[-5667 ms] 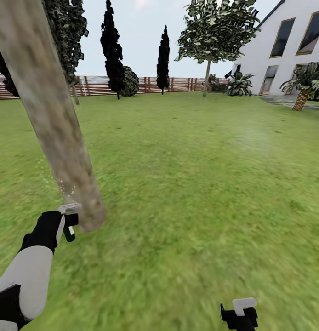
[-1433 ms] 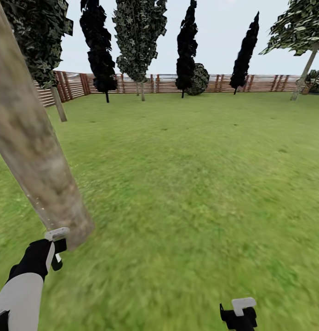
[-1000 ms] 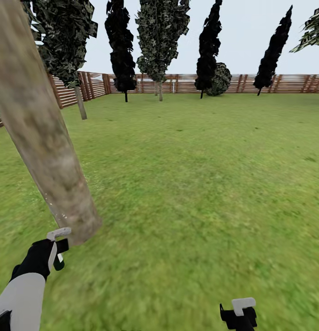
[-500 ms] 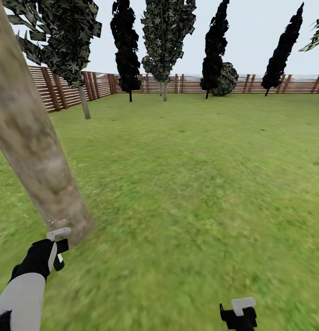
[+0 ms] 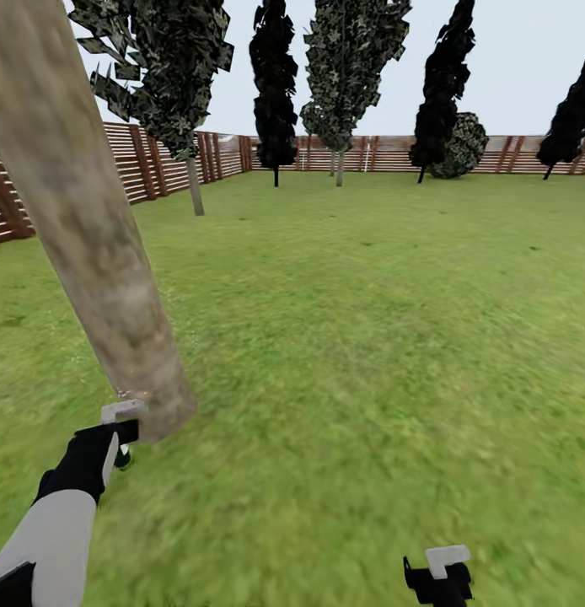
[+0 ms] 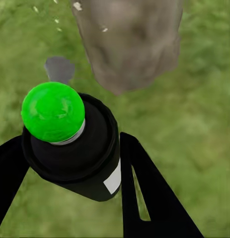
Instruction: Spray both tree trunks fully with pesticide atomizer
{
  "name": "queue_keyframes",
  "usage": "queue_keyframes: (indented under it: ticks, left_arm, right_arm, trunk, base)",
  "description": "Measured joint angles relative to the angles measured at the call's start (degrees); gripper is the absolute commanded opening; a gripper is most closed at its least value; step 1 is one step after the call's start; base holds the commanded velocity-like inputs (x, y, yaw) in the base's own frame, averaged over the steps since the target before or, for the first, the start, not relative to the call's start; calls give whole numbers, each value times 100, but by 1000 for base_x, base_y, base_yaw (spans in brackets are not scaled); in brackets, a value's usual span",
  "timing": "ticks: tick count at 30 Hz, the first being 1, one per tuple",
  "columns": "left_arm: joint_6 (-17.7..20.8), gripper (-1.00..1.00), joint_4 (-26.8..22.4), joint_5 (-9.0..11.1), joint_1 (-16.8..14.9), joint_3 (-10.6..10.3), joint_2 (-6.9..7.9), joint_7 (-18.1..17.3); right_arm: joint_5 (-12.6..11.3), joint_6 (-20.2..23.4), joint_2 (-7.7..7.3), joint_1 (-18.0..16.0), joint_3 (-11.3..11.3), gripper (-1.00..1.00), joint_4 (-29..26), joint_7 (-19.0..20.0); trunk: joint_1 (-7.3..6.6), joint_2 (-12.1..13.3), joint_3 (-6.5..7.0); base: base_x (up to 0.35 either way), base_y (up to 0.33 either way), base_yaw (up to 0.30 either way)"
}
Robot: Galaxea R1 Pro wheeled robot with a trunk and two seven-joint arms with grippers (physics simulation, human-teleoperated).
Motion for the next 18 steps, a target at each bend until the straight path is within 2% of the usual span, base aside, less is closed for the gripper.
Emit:
queue_keyframes:
  ticks: [2, 3, 4, 5, 7, 8, 9, 10, 12, 14, 15, 16, 18]
  left_arm:
    - [12, -100, -195, 13, -43, -118, -41, -1]
    - [14, -100, -242, 41, -72, -349, -80, -5]
    - [182, -100, -264, 147, -214, -663, -225, -14]
    - [258, -100, -265, 214, -279, -703, -236, -28]
    - [316, -100, -270, 312, -319, -706, -147, -108]
    - [323, -100, -272, 316, -319, -697, -52, -141]
    - [336, -100, -267, 393, -302, -689, 207, -285]
    - [339, -100, -264, 404, -283, -708, 332, -418]
    - [452, -100, -275, 468, -319, -745, 261, -540]
    - [577, -100, -287, 511, -471, -801, 1, -551]
    - [625, -100, -290, 454, -578, -806, 3, -551]
    - [728, -100, -288, 444, -664, -794, 44, -565]
    - [854, -100, -285, 397, -739, -765, 421, -676]
  right_arm:
    - [0, 0, -1, 3, -3, 100, -1, 0]
    - [0, 0, -1, 2, -3, 100, -1, 0]
    - [0, 0, -1, 1, -6, 100, -1, 0]
    - [-2, 0, -1, 0, -7, 100, -1, 0]
    - [-4, 0, -1, 3, -7, 100, -1, 0]
    - [-3, 0, -1, 4, -5, 100, -1, 0]
    - [-1, -1, -11, 3, -8, 100, -2, 0]
    - [0, 0, -16, 2, -7, 100, -1, 0]
    - [-7, 0, -21, 3, -8, 100, -8, -6]
    - [-4, 0, -25, 3, -7, 100, -9, -3]
    - [-4, 0, -26, 2, -7, 100, -8, -1]
    - [-2, 0, -27, 0, -7, 100, -9, -2]
    - [0, 0, -21, 1, -6, 100, -7, 0]
  trunk:
    - [0, 0, 0]
    - [0, 0, 0]
    - [0, 0, 0]
    - [0, 0, 0]
    - [0, 0, 0]
    - [0, 0, 0]
    - [0, 0, 0]
    - [0, 0, 0]
    - [0, 0, 0]
    - [0, 0, 0]
    - [0, 0, 0]
    - [0, 0, 0]
    - [0, 0, 0]
  base:
    - [0, 0, 276]
    - [0, 0, 245]
    - [0, 0, 164]
    - [0, 0, 67]
    - [0, 0, 26]
    - [0, 0, 5]
    - [0, 0, 2]
    - [0, 0, 0]
    - [0, 0, 0]
    - [0, 0, 0]
    - [0, 0, 0]
    - [0, 0, 0]
    - [0, 0, 0]
